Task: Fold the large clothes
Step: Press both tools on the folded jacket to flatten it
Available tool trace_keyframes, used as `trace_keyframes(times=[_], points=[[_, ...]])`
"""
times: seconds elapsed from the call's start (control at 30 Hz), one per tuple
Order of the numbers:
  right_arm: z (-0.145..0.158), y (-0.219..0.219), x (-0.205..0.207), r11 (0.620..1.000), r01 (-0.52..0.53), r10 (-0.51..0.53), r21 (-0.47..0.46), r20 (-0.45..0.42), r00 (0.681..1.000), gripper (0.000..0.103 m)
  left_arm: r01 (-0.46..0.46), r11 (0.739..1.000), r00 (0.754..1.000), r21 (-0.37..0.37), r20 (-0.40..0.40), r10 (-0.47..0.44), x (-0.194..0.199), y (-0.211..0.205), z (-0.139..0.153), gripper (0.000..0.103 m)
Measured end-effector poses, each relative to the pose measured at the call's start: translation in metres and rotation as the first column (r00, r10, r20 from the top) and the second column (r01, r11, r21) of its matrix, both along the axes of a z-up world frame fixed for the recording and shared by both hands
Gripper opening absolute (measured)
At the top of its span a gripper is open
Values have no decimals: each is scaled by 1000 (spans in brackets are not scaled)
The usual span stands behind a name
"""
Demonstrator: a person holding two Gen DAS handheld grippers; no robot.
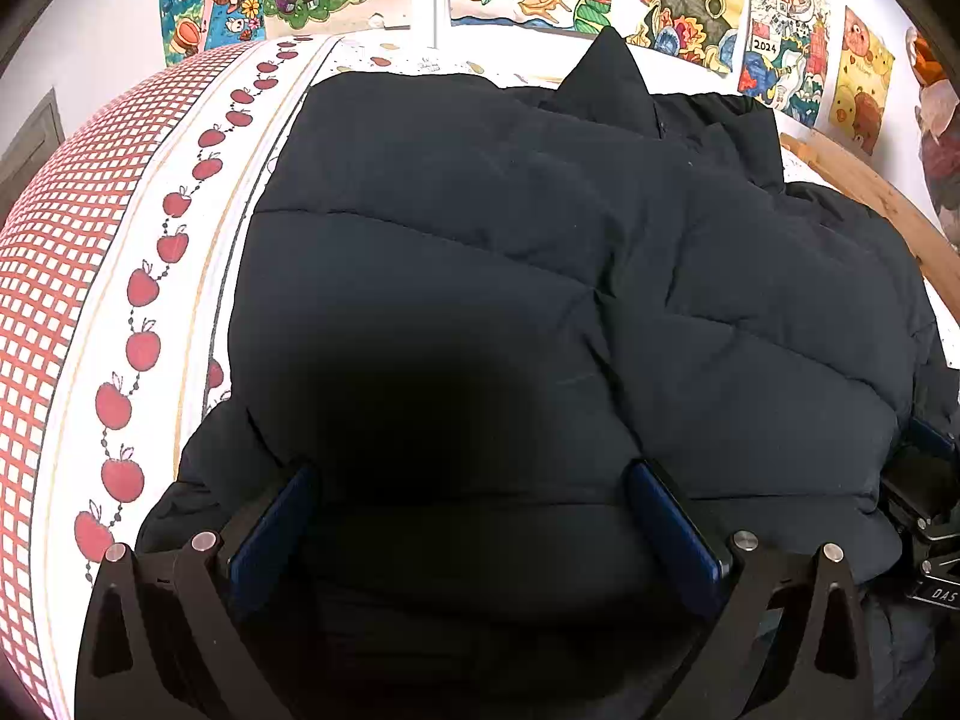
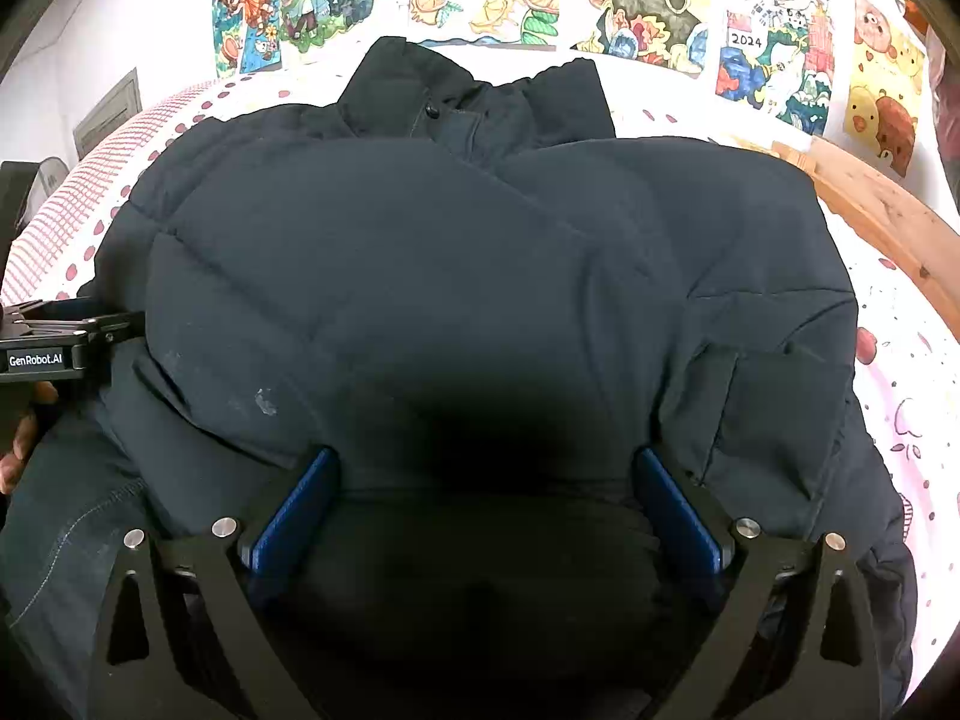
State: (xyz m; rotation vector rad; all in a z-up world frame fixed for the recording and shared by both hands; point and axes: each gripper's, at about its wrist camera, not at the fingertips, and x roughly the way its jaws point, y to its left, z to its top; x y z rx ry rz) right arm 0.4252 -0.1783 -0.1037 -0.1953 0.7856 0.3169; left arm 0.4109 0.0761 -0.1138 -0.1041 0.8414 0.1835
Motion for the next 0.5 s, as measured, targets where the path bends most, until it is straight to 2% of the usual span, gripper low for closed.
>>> trace_keyframes(times=[0.2, 0.37, 0.5], points=[[3, 2, 2, 1000, 0, -1, -15, -17, 1000, 98, 3, 1000, 1000, -8, -16, -3, 1, 1, 1, 103], [11, 8, 2, 999, 12, -14, -50, -38, 999, 98, 7, 1000, 998, -19, -64, -8, 6, 3, 6, 103], [22, 10, -2, 995, 56, -62, -79, -76, 995, 98, 2, 1000, 993, -16, -114, -4, 5, 0, 16, 103]])
